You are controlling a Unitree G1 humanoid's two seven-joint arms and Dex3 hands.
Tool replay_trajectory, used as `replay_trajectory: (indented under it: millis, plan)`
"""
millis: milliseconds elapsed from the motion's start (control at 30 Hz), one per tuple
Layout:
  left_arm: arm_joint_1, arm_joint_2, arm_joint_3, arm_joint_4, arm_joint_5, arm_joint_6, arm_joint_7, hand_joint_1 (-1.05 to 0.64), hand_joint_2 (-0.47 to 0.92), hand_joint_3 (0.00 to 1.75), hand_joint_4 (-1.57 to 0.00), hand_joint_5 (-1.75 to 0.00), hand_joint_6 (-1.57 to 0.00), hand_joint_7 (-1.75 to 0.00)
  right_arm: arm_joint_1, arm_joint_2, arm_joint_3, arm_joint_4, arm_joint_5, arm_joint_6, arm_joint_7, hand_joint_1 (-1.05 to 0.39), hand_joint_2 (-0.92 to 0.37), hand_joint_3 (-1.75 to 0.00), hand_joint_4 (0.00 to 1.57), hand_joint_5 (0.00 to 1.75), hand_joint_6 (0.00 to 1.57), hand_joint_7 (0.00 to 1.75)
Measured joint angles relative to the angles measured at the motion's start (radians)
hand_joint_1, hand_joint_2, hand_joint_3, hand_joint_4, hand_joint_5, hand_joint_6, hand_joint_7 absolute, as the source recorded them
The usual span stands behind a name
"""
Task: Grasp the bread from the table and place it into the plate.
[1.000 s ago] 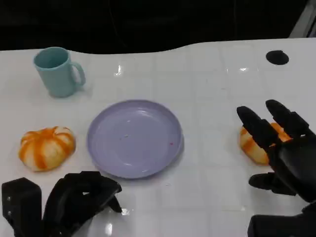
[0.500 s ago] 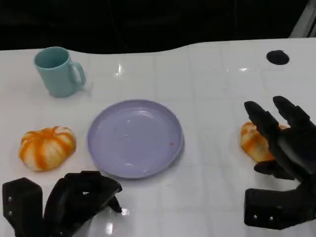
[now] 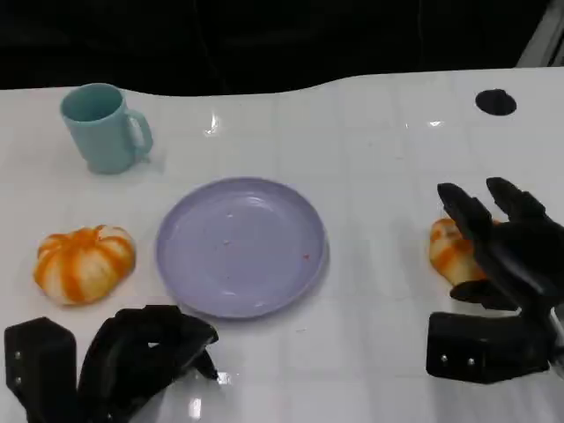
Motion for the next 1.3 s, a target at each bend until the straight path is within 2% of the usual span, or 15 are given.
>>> replay_trajectory:
  millis: [367,633,667,767,800,833,867,900,933,967,1000,1100,1133,1167,1300]
  plan:
    - [0.006,0.000,-0.001,-0.009,0.001,0.000,0.008,-1.05,0.64,0.15,-0.91,-1.49,-1.57,-0.29,-0.074,0.024,0.050,0.120,0.025,0.023,-0.012,-0.29,-0.80,0.00,0.09,0.06,0.18,0.05]
    - [0.023,0.000,-0.004,-0.032,0.002,0.009,0.010,-1.05,0.64,0.15,-0.92,-1.49,-1.57,-0.30,-0.127,0.042,0.073,0.183,0.056,0.044,-0.001,-0.26,-0.80,-0.01,0.22,0.12,0.31,0.06]
    - [0.024,0.000,-0.004,-0.033,0.002,0.009,0.010,-1.05,0.64,0.15,-0.92,-1.49,-1.57,-0.30,-0.129,0.042,0.076,0.190,0.060,0.044,-0.001,-0.25,-0.81,-0.01,0.24,0.13,0.33,0.07]
    - [0.027,-0.001,-0.004,-0.036,0.002,0.011,0.011,-1.05,0.64,0.15,-0.92,-1.49,-1.57,-0.29,-0.131,0.043,0.086,0.205,0.073,0.038,-0.005,-0.19,-0.85,-0.01,0.55,0.15,0.58,0.07]
    - [0.027,-0.001,-0.004,-0.037,0.002,0.012,0.011,-1.05,0.64,0.15,-0.91,-1.49,-1.57,-0.29,-0.132,0.043,0.087,0.209,0.079,0.033,-0.012,-0.16,-0.86,-0.01,0.77,0.25,0.73,0.08]
    - [0.028,-0.001,-0.004,-0.038,0.002,0.012,0.011,-1.05,0.65,0.16,-0.91,-1.49,-1.57,-0.29,-0.132,0.044,0.086,0.217,0.092,0.023,-0.030,-0.15,-0.88,-0.01,0.89,0.56,0.90,0.06]
    - [0.028,-0.001,-0.004,-0.038,0.002,0.012,0.011,-1.05,0.65,0.16,-0.91,-1.49,-1.57,-0.29,-0.133,0.046,0.083,0.226,0.104,0.009,-0.058,-0.15,-0.88,0.00,0.93,0.74,1.00,0.06]
    - [0.028,-0.001,-0.004,-0.038,0.002,0.012,0.011,-1.05,0.65,0.16,-0.91,-1.49,-1.57,-0.29,-0.135,0.049,0.081,0.239,0.113,-0.005,-0.089,-0.14,-0.88,0.00,0.91,1.12,1.15,0.09]
    - [0.029,-0.001,-0.004,-0.040,0.002,0.012,0.011,-1.05,0.65,0.16,-0.91,-1.49,-1.57,-0.29,-0.136,0.051,0.079,0.253,0.118,-0.018,-0.123,-0.13,-0.88,0.00,0.91,1.30,1.21,0.10]
    - [0.030,-0.001,-0.004,-0.040,0.002,0.012,0.011,-1.05,0.65,0.16,-0.91,-1.49,-1.57,-0.29,-0.138,0.052,0.079,0.264,0.120,-0.030,-0.151,-0.13,-0.88,0.00,0.90,1.39,1.24,0.11]
    - [0.031,-0.001,-0.004,-0.041,0.002,0.012,0.012,-1.05,0.65,0.16,-0.91,-1.49,-1.57,-0.29,-0.139,0.053,0.078,0.276,0.124,-0.045,-0.177,-0.14,-0.88,0.00,0.87,1.57,1.26,0.11]
    - [0.033,-0.001,-0.004,-0.043,0.002,0.012,0.013,-1.05,0.65,0.16,-0.91,-1.49,-1.57,-0.29,-0.142,0.053,0.081,0.286,0.133,-0.071,-0.211,-0.14,-0.87,0.00,0.84,1.72,1.32,0.13]
    - [0.033,-0.001,-0.004,-0.043,0.002,0.012,0.012,-1.05,0.65,0.16,-0.91,-1.49,-1.57,-0.29,-0.143,0.053,0.085,0.286,0.133,-0.076,-0.219,-0.12,-0.87,-0.01,0.87,1.74,1.15,0.60]
    - [0.034,-0.001,-0.004,-0.043,0.002,0.011,0.012,-1.05,0.65,0.16,-0.91,-1.49,-1.57,-0.29,-0.143,0.053,0.088,0.287,0.133,-0.082,-0.229,-0.11,-0.87,-0.01,0.88,1.74,1.00,0.94]
    - [0.037,-0.001,-0.005,-0.043,0.002,0.005,0.012,-1.03,0.65,0.17,-0.90,-1.48,-1.57,-0.29,-0.143,0.052,0.097,0.296,0.131,-0.111,-0.282,-0.08,-0.88,-0.02,0.92,1.75,0.82,1.35]
